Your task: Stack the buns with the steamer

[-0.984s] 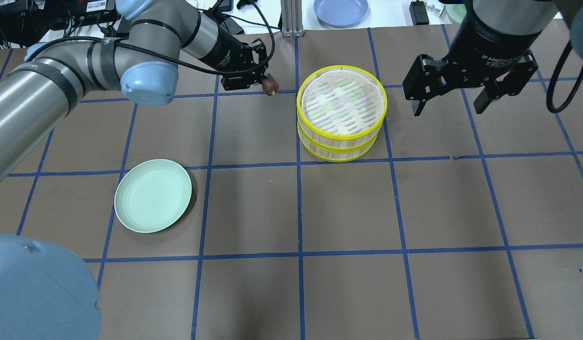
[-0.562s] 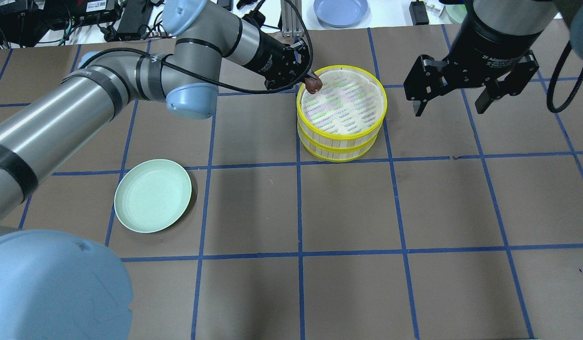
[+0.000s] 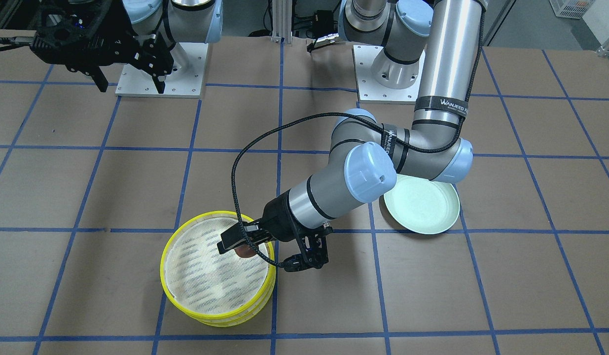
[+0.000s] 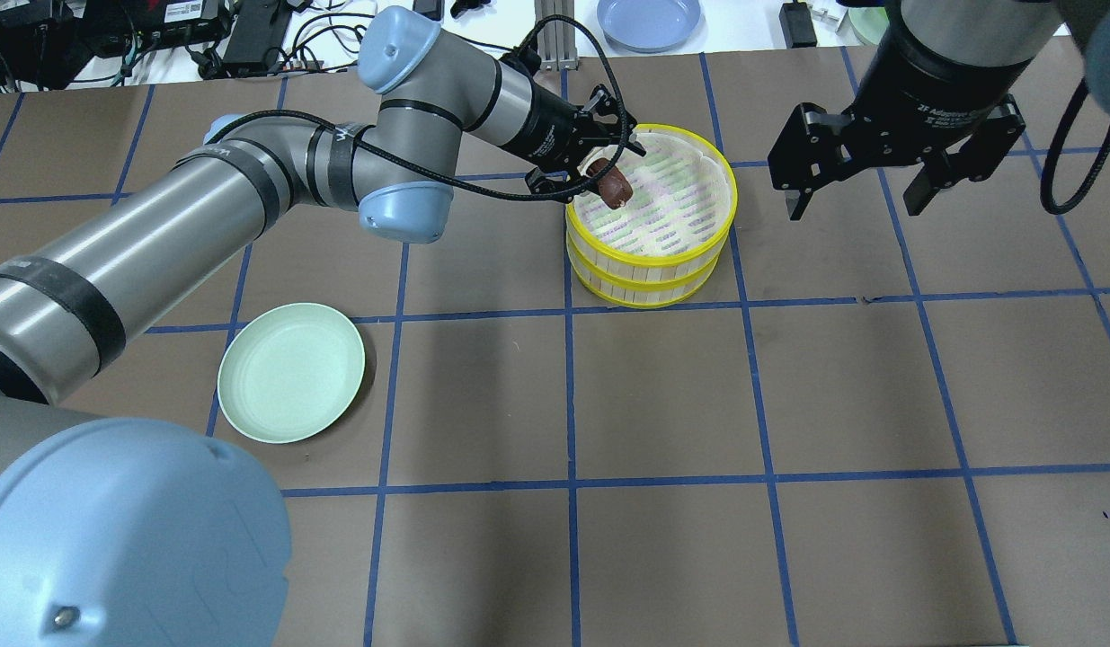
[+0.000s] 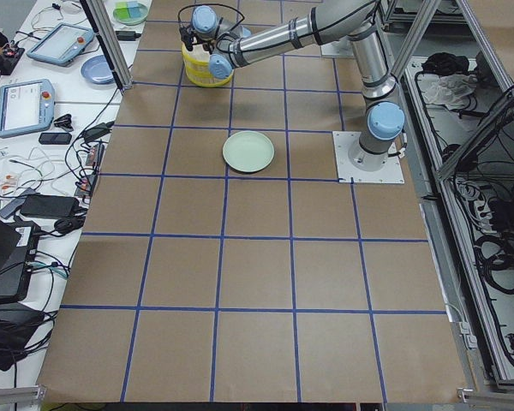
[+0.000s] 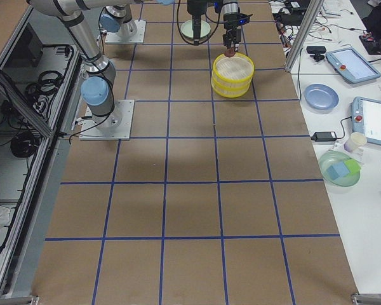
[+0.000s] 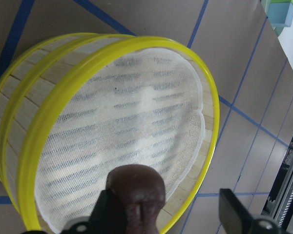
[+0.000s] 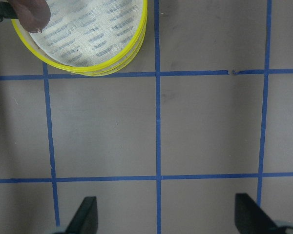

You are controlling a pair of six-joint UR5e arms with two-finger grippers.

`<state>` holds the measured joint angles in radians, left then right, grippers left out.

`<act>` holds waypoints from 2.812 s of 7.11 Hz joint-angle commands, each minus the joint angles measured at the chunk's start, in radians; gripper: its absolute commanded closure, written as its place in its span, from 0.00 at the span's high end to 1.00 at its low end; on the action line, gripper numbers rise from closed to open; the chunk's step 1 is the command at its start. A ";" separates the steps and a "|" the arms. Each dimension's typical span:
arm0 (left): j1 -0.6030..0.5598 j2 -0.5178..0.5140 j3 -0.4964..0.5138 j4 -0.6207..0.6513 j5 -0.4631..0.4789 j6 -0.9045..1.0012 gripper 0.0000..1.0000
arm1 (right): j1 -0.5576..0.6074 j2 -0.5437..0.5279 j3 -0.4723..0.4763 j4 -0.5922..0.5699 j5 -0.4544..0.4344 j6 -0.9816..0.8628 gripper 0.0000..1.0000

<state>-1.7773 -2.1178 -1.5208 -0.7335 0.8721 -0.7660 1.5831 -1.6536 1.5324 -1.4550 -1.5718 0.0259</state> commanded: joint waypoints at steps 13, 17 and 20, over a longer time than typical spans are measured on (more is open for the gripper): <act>0.371 0.505 0.014 -0.834 0.705 0.838 1.00 | -0.002 0.009 0.006 -0.111 0.001 -0.003 1.00; 0.314 0.545 -0.025 -0.828 0.719 0.809 1.00 | -0.002 0.011 0.008 -0.110 0.001 -0.001 1.00; 0.292 0.561 -0.047 -0.819 0.717 0.769 1.00 | -0.002 0.011 0.008 -0.108 0.001 0.000 1.00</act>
<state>-1.4805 -1.5649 -1.5632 -1.5534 1.5854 0.0044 1.5815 -1.6433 1.5401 -1.5641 -1.5712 0.0255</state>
